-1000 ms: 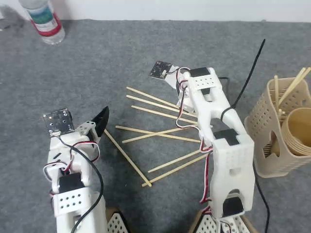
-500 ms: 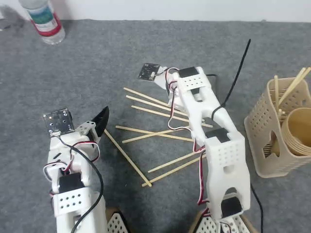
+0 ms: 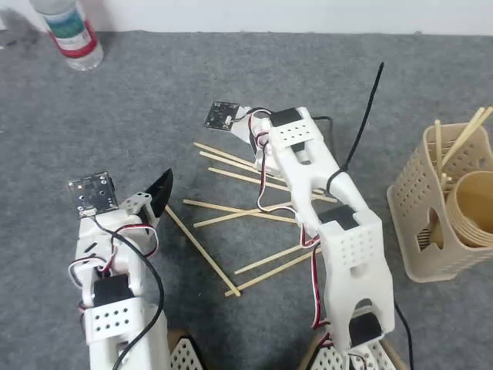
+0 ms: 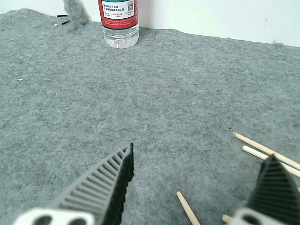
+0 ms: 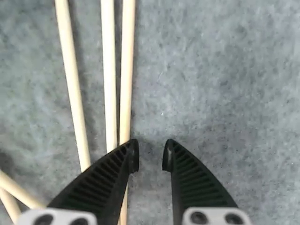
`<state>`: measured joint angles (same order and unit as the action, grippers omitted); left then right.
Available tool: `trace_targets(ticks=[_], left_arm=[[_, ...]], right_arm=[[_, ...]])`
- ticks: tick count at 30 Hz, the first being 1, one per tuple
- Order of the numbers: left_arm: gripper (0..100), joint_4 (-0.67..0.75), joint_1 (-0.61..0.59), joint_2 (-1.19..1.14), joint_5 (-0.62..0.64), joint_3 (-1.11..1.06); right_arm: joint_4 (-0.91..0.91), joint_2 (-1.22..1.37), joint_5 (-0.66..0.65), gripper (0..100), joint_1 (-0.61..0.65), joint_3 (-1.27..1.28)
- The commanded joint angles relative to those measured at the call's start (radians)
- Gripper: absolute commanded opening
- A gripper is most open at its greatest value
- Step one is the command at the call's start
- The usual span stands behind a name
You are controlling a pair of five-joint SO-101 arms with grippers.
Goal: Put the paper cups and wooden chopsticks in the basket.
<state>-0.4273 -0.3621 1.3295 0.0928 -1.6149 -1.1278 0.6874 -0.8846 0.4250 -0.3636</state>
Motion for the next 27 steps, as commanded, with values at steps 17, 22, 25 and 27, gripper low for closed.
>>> trace_targets(ticks=[17,22,25,27], left_arm=[[39,0.017,0.008,0.012,-0.009,0.005],[39,0.017,0.008,0.012,-0.009,0.005],[39,0.017,0.008,0.012,-0.009,0.005],[39,0.017,0.008,0.012,-0.009,0.005]], right_arm=[[-0.054,-0.073,0.008,10.0,0.015,-0.077],[-0.073,-0.087,0.011,10.0,0.036,-0.072],[-0.108,-0.102,0.011,10.0,0.061,-0.071],[-0.101,-0.097,0.009,10.0,0.065,-0.071]])
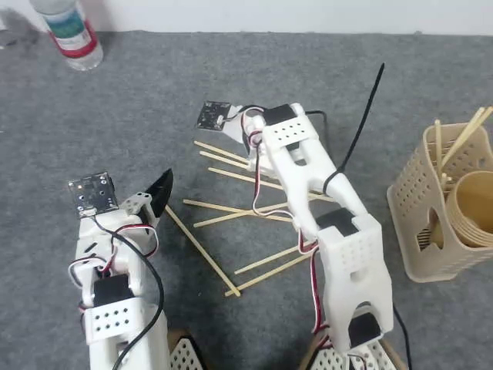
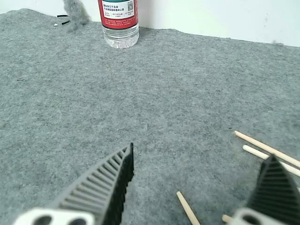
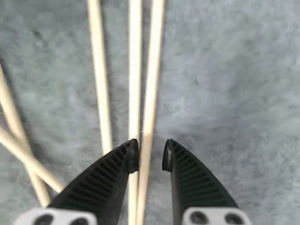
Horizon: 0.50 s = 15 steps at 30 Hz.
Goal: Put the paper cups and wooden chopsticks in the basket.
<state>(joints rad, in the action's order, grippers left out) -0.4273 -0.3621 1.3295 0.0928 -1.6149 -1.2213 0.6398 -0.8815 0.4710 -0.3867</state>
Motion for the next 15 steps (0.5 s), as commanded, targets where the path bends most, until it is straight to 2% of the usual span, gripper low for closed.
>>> trace_targets(ticks=[1,8,15], left_arm=[[39,0.017,0.008,0.012,-0.009,0.005],[39,0.017,0.008,0.012,-0.009,0.005],[39,0.017,0.008,0.012,-0.011,0.005]], right_arm=[[-0.001,-0.045,0.005,10.0,0.016,-0.048],[0.081,0.030,0.003,10.0,-0.024,-0.048],[0.084,0.104,0.003,10.0,-0.031,-0.084]])
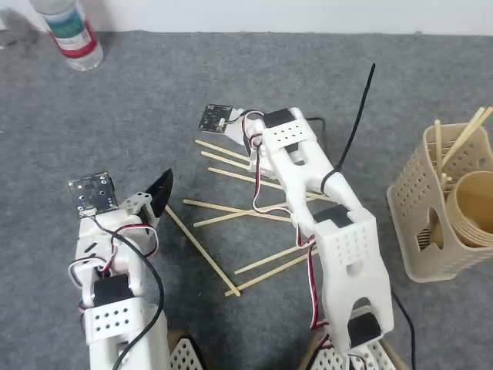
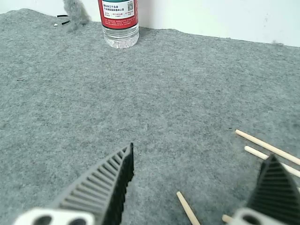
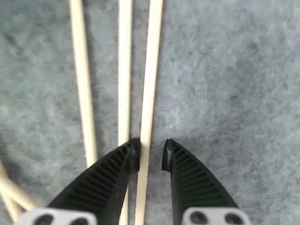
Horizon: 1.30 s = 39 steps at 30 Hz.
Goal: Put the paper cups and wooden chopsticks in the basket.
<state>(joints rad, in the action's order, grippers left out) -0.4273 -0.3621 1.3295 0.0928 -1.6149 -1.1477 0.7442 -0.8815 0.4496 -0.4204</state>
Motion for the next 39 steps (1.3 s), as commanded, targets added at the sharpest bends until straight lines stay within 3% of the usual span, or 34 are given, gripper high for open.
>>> trace_targets(ticks=[1,5,8,19,24,30,39], left_arm=[[39,0.017,0.008,0.012,-0.011,0.005],[39,0.017,0.008,0.012,-0.011,0.005],[39,0.017,0.008,0.012,-0.011,0.005],[39,0.023,0.009,0.012,-0.008,0.005],[39,0.023,0.009,0.012,-0.006,0.005],[39,0.023,0.008,0.012,-0.006,0.005],[39,0.018,0.003,0.012,-0.005,0.005]], right_arm=[[0.010,0.008,0.003,10.0,-0.013,-0.055],[0.012,0.050,0.002,8.4,-0.015,-0.083],[0.010,0.090,0.002,0.1,-0.018,-0.117],[-0.033,0.018,0.011,0.8,-0.054,-0.149],[-0.127,-0.193,0.100,0.8,-0.041,-0.149],[-0.305,-0.576,0.103,0.8,-0.038,-0.149],[-0.341,-1.107,0.158,0.8,-0.107,-0.146]])
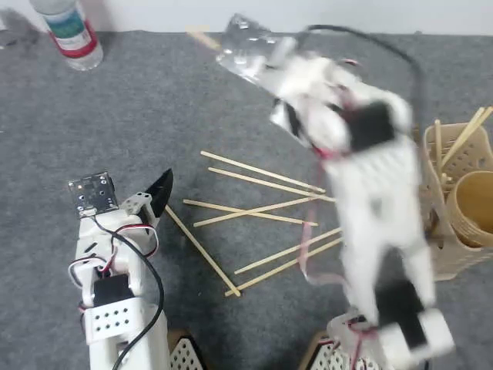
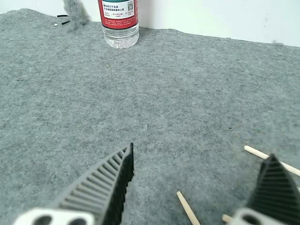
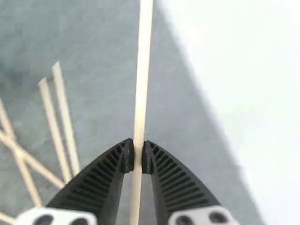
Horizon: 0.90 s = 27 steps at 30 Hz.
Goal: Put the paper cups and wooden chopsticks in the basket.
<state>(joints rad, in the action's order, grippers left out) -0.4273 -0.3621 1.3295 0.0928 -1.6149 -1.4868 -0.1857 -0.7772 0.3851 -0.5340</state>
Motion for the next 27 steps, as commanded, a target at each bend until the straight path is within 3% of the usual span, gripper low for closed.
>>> trace_targets(ticks=[1,10,17,21,27], left_arm=[[39,0.018,0.002,0.012,-0.005,0.005],[39,0.015,0.000,0.012,-0.009,0.001],[39,0.015,0.000,0.012,-0.011,0.001],[39,0.015,0.000,0.012,-0.011,0.001],[39,0.017,0.002,0.012,-0.011,0.001]], right_arm=[[0.002,-0.219,0.095,0.8,-0.064,-0.032],[0.007,-0.403,0.480,0.8,-0.444,-0.020],[0.065,-0.559,0.554,0.8,-0.489,0.189],[0.223,-0.779,0.603,0.8,-0.489,0.480],[0.763,-1.023,0.562,0.8,-0.547,1.022]])
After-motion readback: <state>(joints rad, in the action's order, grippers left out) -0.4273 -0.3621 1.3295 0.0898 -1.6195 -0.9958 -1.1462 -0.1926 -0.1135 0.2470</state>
